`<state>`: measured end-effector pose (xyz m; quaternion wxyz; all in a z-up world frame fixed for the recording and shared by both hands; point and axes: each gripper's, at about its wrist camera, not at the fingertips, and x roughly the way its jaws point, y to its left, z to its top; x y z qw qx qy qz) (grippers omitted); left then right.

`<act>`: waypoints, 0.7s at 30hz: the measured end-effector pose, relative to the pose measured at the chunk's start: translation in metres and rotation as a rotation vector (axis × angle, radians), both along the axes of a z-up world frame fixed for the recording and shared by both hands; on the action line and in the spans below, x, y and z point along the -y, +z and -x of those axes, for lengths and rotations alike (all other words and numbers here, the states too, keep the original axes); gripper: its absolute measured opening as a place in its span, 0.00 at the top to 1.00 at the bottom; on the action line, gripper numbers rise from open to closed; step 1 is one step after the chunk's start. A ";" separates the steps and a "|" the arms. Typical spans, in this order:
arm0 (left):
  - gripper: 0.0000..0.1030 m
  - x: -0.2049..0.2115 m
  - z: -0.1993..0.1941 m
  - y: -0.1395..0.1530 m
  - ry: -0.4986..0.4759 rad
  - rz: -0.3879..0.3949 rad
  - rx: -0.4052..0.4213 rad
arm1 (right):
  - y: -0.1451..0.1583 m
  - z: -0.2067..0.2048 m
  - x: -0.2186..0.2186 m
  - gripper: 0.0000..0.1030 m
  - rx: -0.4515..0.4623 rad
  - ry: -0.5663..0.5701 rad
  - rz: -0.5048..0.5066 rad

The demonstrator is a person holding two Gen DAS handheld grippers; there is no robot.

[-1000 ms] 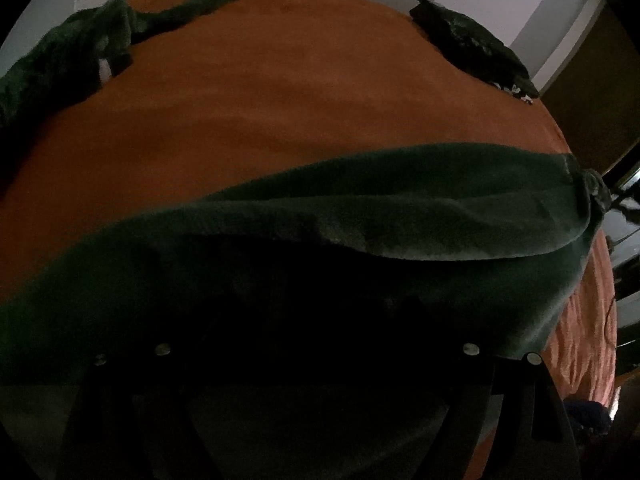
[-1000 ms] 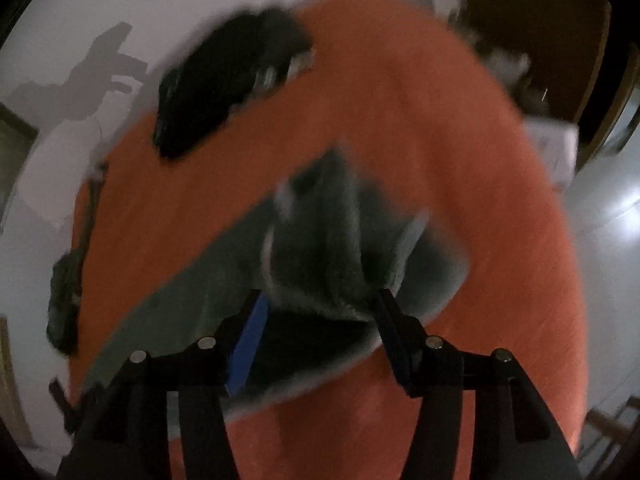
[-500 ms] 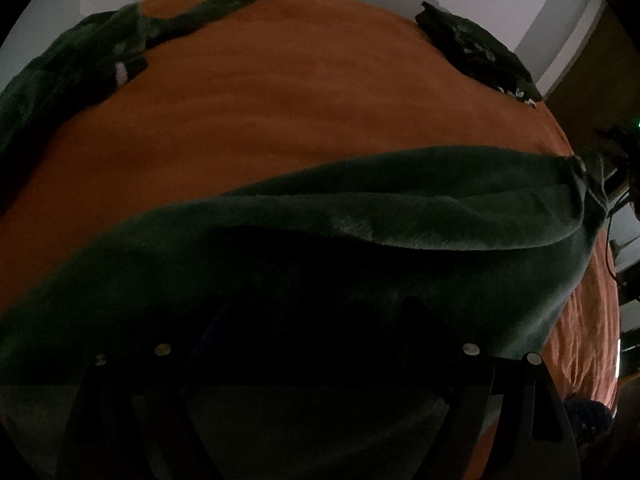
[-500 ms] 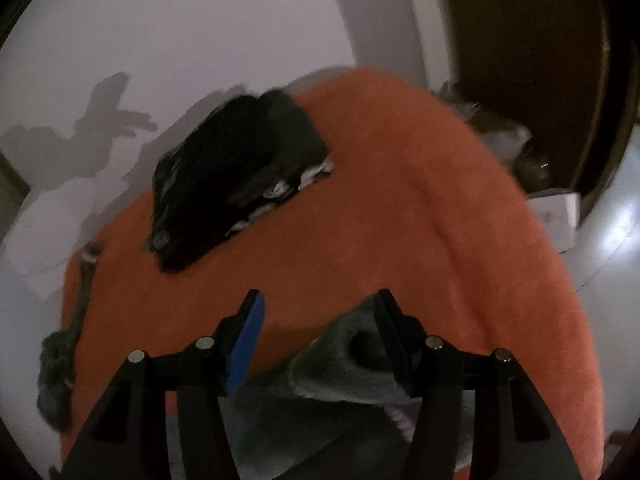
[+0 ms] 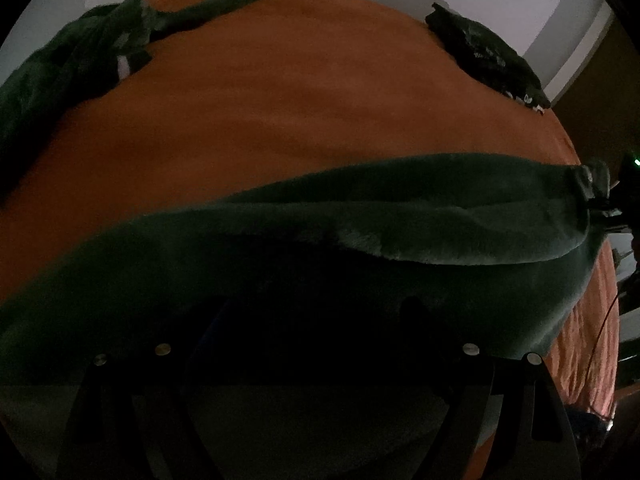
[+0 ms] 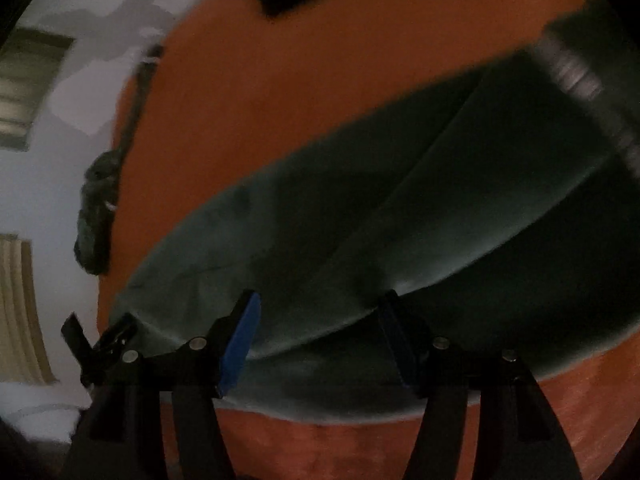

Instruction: Fold clothes

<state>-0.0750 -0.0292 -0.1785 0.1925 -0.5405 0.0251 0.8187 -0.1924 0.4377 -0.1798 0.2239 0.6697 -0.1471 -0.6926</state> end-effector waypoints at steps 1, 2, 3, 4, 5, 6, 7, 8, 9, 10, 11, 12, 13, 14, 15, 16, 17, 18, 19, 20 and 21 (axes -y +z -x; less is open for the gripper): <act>0.17 0.000 -0.001 0.001 -0.006 0.002 -0.007 | -0.007 0.003 0.007 0.40 0.028 -0.011 -0.003; 0.17 -0.001 -0.002 0.003 -0.013 0.004 -0.015 | -0.006 0.005 0.009 0.40 0.032 -0.038 0.009; 0.17 -0.001 -0.003 0.004 -0.020 0.006 -0.022 | 0.000 0.004 0.007 0.40 0.025 -0.074 0.051; 0.17 -0.002 -0.004 0.006 -0.028 0.007 -0.029 | 0.006 0.006 0.004 0.40 0.011 -0.116 0.110; 0.17 -0.003 -0.005 0.007 -0.034 0.009 -0.035 | 0.013 0.013 -0.002 0.40 -0.024 -0.173 0.194; 0.17 -0.004 -0.007 0.006 -0.039 0.011 -0.040 | 0.021 0.018 -0.011 0.38 -0.073 -0.227 0.265; 0.17 -0.004 -0.007 0.005 -0.042 0.011 -0.039 | 0.029 0.022 -0.021 0.36 -0.135 -0.281 0.337; 0.17 -0.004 -0.007 0.003 -0.045 0.009 -0.035 | 0.036 0.025 -0.032 0.28 -0.208 -0.324 0.376; 0.17 -0.003 -0.007 0.001 -0.047 0.008 -0.030 | 0.039 0.024 -0.039 0.21 -0.241 -0.354 0.349; 0.18 -0.004 -0.006 0.000 -0.049 0.001 -0.030 | 0.040 0.022 -0.046 0.20 -0.258 -0.376 0.313; 0.18 -0.005 -0.006 0.001 -0.050 -0.007 -0.031 | 0.037 0.019 -0.049 0.20 -0.241 -0.372 0.276; 0.18 -0.008 -0.006 0.003 -0.055 -0.018 -0.040 | 0.033 0.015 -0.049 0.20 -0.219 -0.347 0.271; 0.18 -0.010 -0.006 0.007 -0.064 -0.025 -0.054 | 0.028 0.007 -0.046 0.20 -0.194 -0.307 0.255; 0.18 -0.012 -0.006 0.010 -0.074 -0.029 -0.068 | 0.025 0.000 -0.041 0.20 -0.176 -0.259 0.230; 0.18 -0.015 -0.005 0.012 -0.086 -0.031 -0.080 | 0.023 -0.008 -0.031 0.20 -0.176 -0.195 0.187; 0.17 -0.018 -0.003 0.013 -0.100 -0.028 -0.086 | 0.021 -0.016 -0.022 0.20 -0.175 -0.132 0.143; 0.17 -0.019 -0.001 0.012 -0.112 -0.020 -0.092 | 0.018 -0.023 -0.013 0.20 -0.174 -0.076 0.098; 0.17 -0.020 0.000 0.011 -0.122 -0.010 -0.098 | 0.014 -0.026 -0.005 0.20 -0.172 -0.036 0.052; 0.18 -0.020 0.002 0.009 -0.128 0.005 -0.106 | 0.010 -0.029 0.002 0.20 -0.171 0.004 0.006; 0.18 -0.018 0.004 0.004 -0.124 0.027 -0.112 | 0.006 -0.031 0.007 0.20 -0.172 0.031 -0.031; 0.18 -0.014 0.006 -0.002 -0.114 0.037 -0.107 | 0.006 -0.028 0.003 0.21 -0.189 0.017 -0.047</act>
